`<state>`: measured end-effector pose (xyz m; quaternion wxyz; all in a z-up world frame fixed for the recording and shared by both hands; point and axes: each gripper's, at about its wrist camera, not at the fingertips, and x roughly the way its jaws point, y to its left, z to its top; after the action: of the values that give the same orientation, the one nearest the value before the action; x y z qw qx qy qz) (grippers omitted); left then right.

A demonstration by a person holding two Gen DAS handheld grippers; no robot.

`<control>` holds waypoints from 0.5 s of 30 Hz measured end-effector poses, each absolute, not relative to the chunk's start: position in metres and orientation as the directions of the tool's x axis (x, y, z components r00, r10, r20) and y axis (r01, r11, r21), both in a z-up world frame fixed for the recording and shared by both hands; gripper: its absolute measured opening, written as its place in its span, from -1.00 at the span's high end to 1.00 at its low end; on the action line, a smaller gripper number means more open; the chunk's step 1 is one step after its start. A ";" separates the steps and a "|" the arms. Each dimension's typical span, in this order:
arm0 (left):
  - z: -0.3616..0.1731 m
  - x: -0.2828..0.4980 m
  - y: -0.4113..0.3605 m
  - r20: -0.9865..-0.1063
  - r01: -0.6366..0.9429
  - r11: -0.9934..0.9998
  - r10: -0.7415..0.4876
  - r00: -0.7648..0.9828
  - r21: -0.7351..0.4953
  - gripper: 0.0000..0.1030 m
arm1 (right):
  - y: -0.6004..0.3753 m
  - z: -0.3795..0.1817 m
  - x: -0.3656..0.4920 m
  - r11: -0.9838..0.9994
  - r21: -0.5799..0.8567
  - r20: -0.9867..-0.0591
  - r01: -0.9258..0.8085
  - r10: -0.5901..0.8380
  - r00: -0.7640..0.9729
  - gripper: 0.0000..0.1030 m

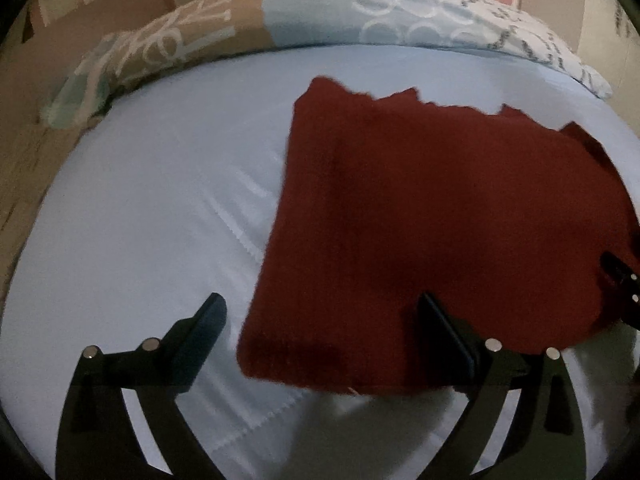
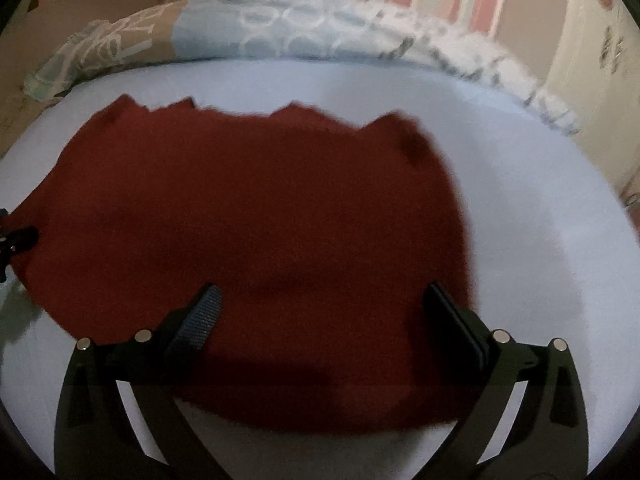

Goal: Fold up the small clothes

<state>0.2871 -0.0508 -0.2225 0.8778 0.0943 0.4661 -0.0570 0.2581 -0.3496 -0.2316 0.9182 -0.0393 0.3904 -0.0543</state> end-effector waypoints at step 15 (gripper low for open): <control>-0.194 0.259 -0.113 -0.833 0.276 0.960 -0.120 0.540 0.040 -0.88 | -0.460 -0.221 0.188 0.936 0.187 -0.790 0.300 -0.038 0.612 -0.94</control>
<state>0.2590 -0.1125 -0.1939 0.8734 0.0835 0.4662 -0.1133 0.1882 -0.4596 -0.2209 0.8849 0.1519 0.4297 -0.0955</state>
